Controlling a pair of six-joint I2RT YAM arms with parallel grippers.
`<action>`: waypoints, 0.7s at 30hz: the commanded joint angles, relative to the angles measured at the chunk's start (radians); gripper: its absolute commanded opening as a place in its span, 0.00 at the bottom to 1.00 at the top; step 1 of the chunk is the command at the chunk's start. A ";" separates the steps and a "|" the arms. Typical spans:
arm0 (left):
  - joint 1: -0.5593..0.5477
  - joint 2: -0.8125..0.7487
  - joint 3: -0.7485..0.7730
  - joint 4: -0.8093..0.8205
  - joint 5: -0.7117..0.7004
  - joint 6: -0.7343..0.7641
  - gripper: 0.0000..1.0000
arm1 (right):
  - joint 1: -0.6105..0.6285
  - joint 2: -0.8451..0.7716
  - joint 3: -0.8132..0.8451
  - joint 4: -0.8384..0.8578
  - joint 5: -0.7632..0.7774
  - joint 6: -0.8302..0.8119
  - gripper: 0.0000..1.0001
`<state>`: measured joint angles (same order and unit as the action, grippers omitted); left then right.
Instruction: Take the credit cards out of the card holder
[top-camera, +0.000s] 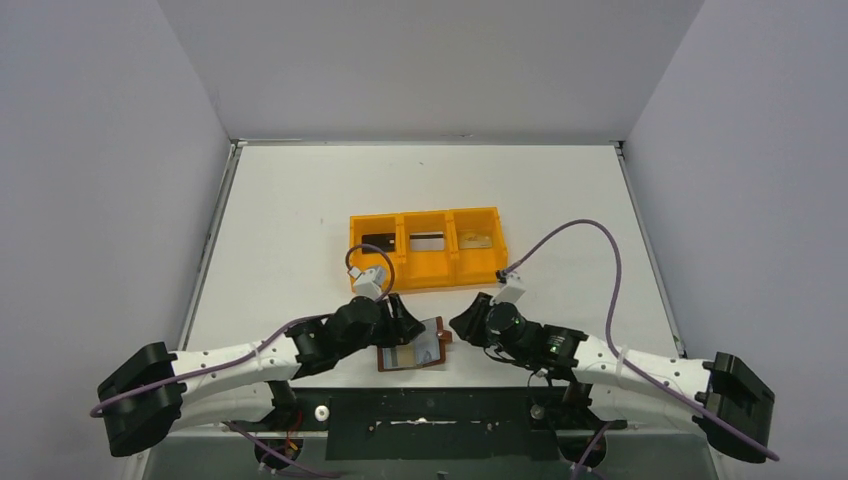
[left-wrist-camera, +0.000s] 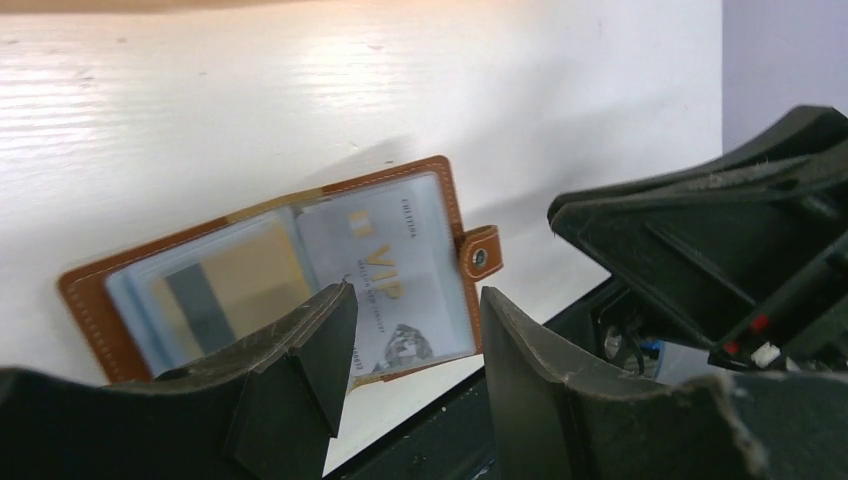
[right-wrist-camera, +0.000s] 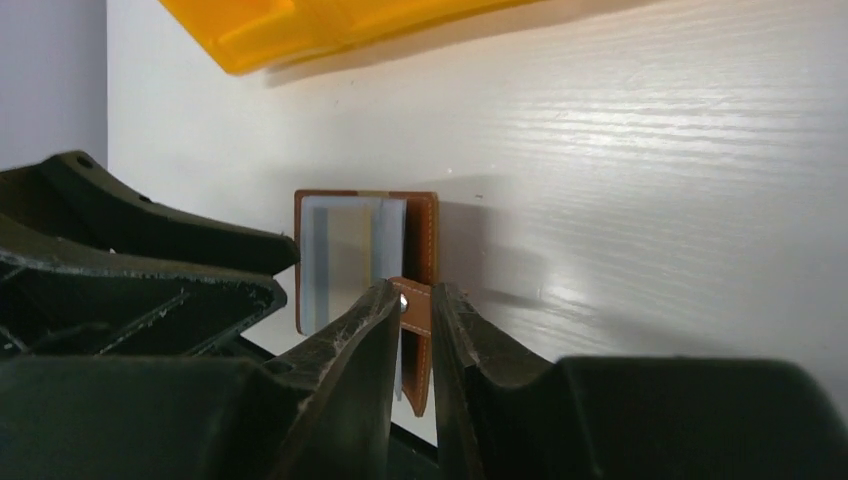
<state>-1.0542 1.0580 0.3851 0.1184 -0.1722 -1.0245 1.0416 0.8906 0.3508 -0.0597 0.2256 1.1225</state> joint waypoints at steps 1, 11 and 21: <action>0.003 -0.083 -0.004 -0.116 -0.103 -0.053 0.48 | 0.057 0.083 0.104 0.066 -0.006 -0.071 0.17; 0.010 -0.147 -0.043 -0.132 -0.105 -0.071 0.47 | 0.094 0.278 0.206 0.098 -0.089 -0.137 0.15; 0.010 -0.083 -0.042 -0.048 -0.031 -0.039 0.47 | 0.053 0.375 0.202 0.003 -0.089 -0.103 0.19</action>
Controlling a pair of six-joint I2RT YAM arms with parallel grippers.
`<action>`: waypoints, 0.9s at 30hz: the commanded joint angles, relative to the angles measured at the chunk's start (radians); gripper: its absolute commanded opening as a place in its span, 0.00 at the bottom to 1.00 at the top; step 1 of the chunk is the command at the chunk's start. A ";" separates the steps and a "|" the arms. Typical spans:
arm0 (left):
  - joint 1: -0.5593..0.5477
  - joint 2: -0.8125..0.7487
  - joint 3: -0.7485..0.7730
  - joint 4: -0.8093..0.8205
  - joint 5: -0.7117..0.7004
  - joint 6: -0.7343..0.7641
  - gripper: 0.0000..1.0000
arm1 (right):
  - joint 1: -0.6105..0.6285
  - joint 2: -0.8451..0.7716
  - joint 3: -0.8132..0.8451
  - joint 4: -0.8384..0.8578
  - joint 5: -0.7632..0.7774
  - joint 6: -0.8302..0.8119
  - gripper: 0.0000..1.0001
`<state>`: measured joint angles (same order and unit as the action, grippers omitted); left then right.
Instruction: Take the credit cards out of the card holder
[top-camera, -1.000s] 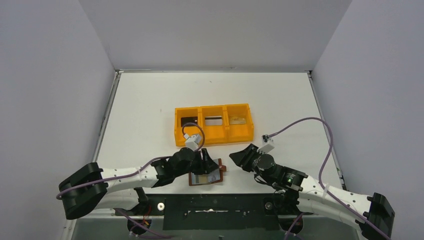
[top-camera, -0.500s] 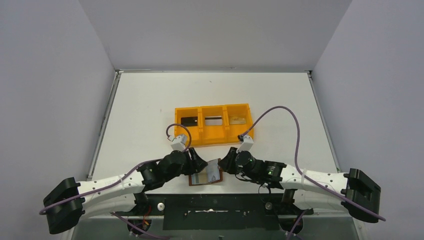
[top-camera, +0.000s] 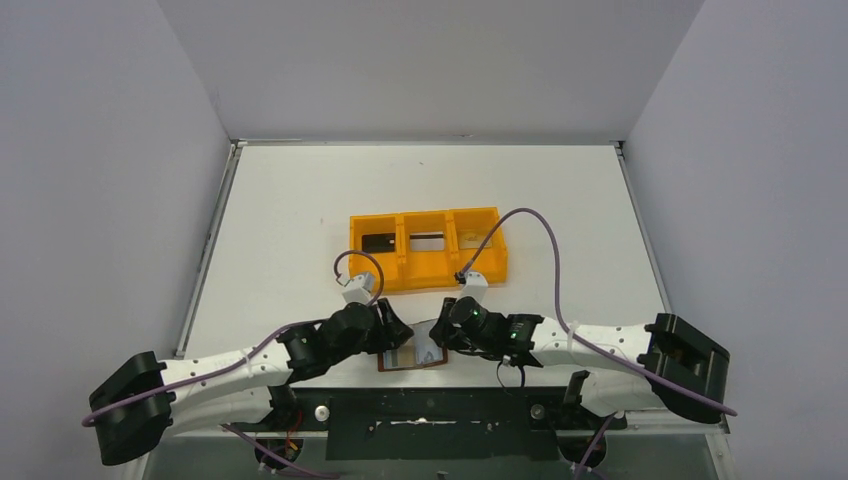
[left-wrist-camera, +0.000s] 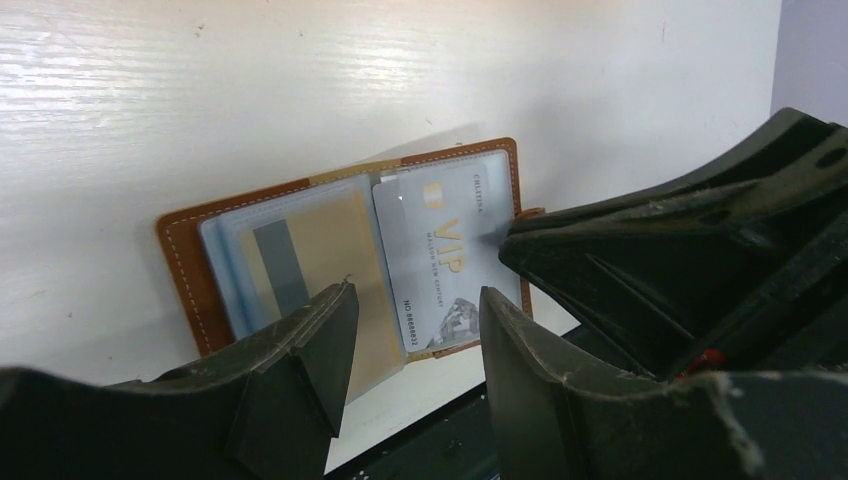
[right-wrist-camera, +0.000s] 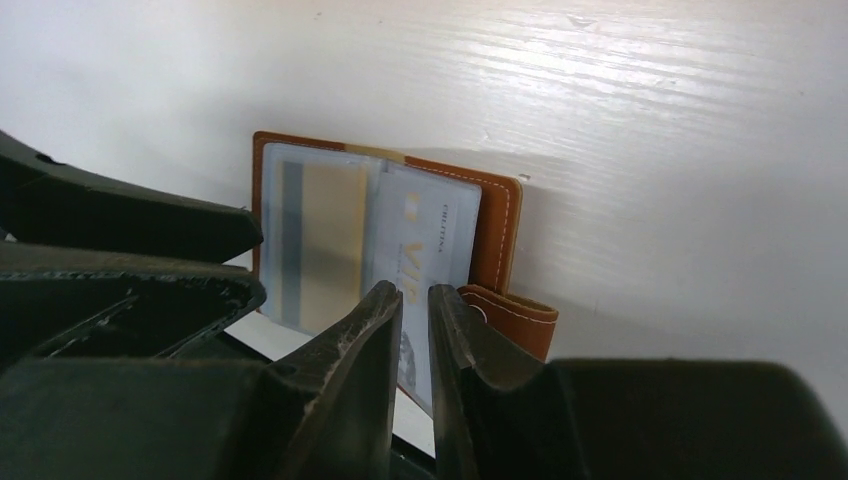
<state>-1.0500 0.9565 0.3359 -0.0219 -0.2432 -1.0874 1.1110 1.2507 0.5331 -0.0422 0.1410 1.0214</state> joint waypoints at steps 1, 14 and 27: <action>0.005 0.026 0.008 0.106 0.051 0.032 0.47 | -0.019 0.021 0.014 -0.024 0.000 0.003 0.19; 0.010 0.196 0.067 0.167 0.108 0.065 0.47 | -0.038 0.094 -0.064 0.033 0.005 0.090 0.17; 0.006 0.271 0.129 0.129 0.105 0.067 0.45 | -0.056 0.094 -0.190 0.130 0.006 0.188 0.11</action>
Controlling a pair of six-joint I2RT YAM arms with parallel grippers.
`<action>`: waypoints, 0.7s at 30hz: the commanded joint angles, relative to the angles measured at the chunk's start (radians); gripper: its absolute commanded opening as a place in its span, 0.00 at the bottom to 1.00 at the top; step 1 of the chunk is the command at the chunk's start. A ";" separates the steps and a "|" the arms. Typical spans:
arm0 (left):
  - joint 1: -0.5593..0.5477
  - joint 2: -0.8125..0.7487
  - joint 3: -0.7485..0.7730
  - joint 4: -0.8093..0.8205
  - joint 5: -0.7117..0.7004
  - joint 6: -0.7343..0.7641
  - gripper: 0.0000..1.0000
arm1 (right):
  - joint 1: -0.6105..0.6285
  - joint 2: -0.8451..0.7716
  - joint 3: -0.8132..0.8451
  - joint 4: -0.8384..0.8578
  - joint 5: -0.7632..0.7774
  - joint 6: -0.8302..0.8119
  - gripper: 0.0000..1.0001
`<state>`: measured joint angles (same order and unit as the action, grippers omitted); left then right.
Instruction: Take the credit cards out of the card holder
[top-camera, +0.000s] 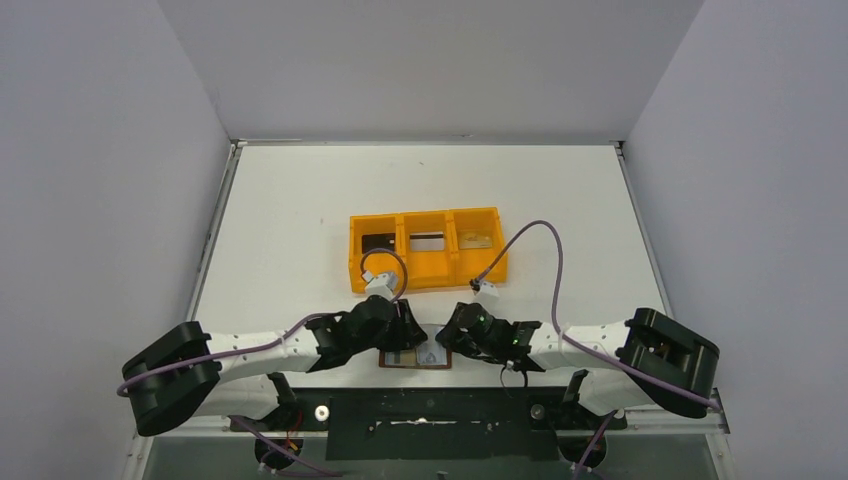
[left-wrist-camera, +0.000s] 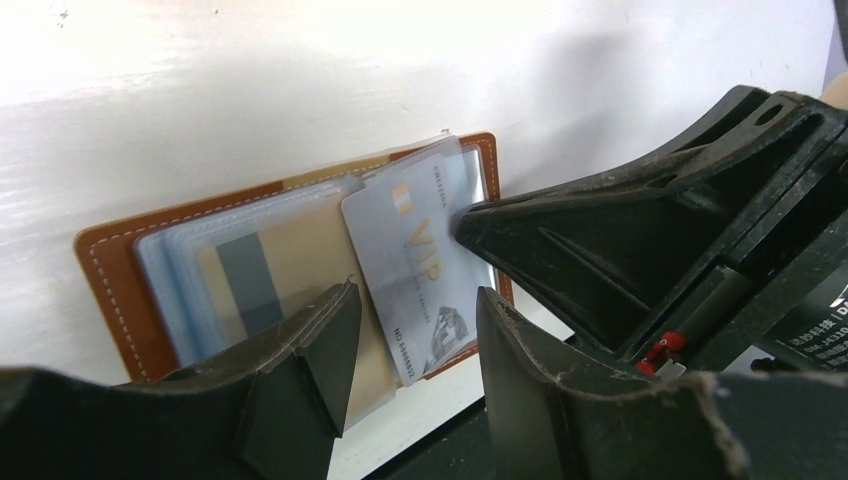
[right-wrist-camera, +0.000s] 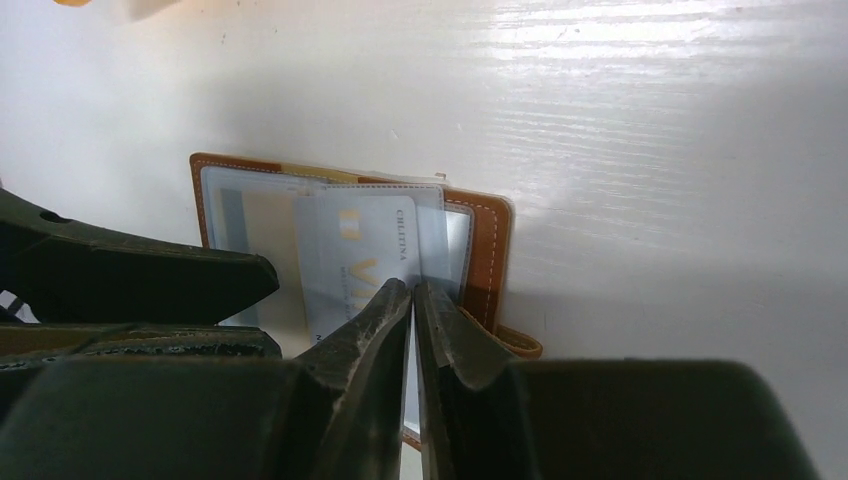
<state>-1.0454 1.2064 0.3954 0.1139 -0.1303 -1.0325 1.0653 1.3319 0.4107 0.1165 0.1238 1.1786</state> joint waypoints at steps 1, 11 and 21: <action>0.001 0.024 0.071 -0.004 -0.007 0.010 0.45 | -0.011 0.010 -0.078 -0.014 0.021 0.039 0.11; -0.001 0.029 0.016 -0.018 -0.042 -0.092 0.44 | -0.013 0.022 -0.131 0.099 -0.021 0.056 0.10; -0.001 0.045 -0.085 0.106 0.016 -0.143 0.43 | -0.004 0.040 -0.123 0.122 -0.024 0.056 0.08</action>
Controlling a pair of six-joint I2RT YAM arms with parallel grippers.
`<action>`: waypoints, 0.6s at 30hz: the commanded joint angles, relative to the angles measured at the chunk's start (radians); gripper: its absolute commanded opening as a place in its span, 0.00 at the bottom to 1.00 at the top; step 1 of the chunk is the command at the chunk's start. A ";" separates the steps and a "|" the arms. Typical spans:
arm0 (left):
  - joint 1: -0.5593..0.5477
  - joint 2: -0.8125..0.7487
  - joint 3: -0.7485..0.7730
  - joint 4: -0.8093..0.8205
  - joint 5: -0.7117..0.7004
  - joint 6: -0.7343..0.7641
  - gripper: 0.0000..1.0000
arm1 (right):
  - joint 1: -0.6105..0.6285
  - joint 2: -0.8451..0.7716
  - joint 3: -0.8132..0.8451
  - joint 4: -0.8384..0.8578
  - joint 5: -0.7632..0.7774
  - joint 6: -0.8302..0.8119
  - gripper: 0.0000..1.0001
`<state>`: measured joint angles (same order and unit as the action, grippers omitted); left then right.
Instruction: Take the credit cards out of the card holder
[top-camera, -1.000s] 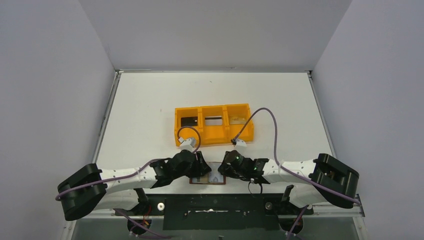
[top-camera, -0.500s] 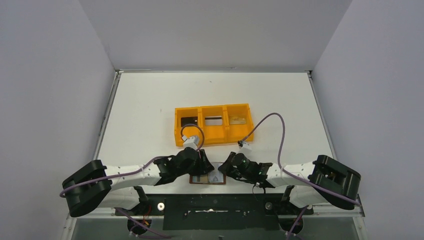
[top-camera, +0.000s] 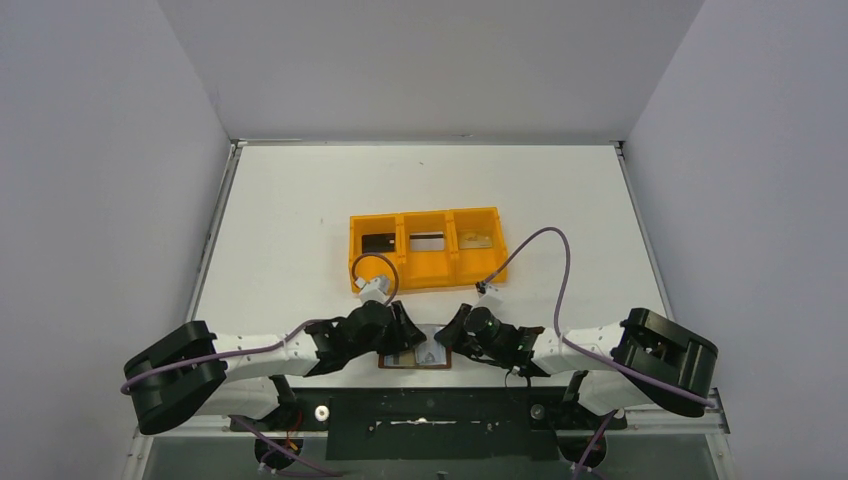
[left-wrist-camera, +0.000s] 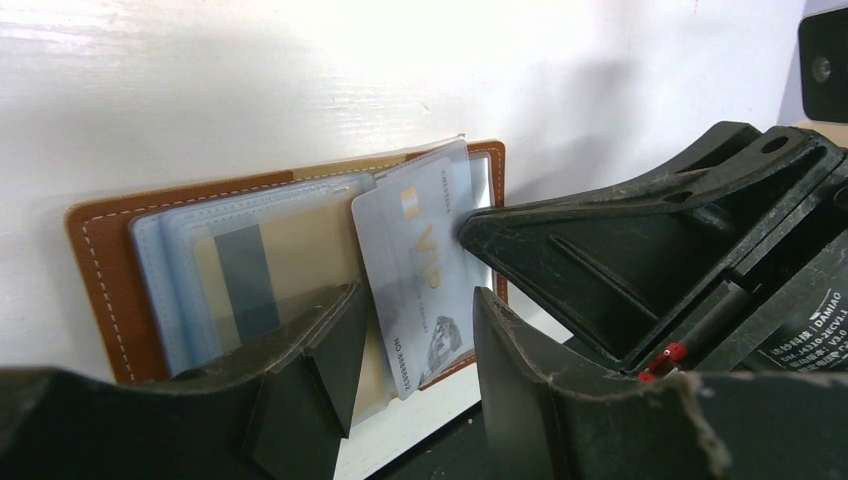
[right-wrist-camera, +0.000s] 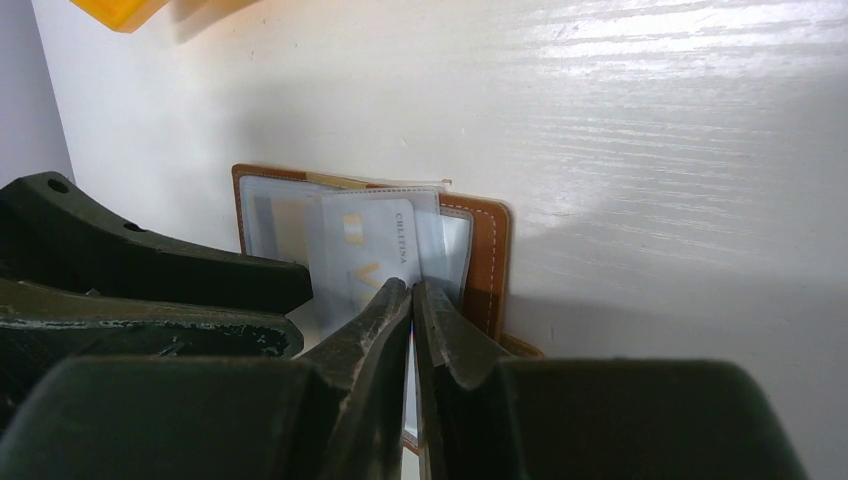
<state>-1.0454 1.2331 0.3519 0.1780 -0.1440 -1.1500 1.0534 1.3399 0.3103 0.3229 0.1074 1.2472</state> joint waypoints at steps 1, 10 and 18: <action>-0.001 0.021 -0.046 0.054 0.030 -0.029 0.43 | 0.007 0.032 -0.023 -0.084 -0.008 -0.012 0.08; -0.002 0.009 -0.085 0.101 -0.007 -0.063 0.29 | 0.009 0.028 -0.033 -0.082 -0.005 -0.005 0.09; -0.001 -0.047 -0.202 0.258 -0.029 -0.135 0.24 | 0.009 0.024 -0.044 -0.069 -0.005 0.004 0.08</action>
<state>-1.0454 1.2098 0.2161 0.3641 -0.1520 -1.2526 1.0538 1.3399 0.3027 0.3363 0.1070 1.2606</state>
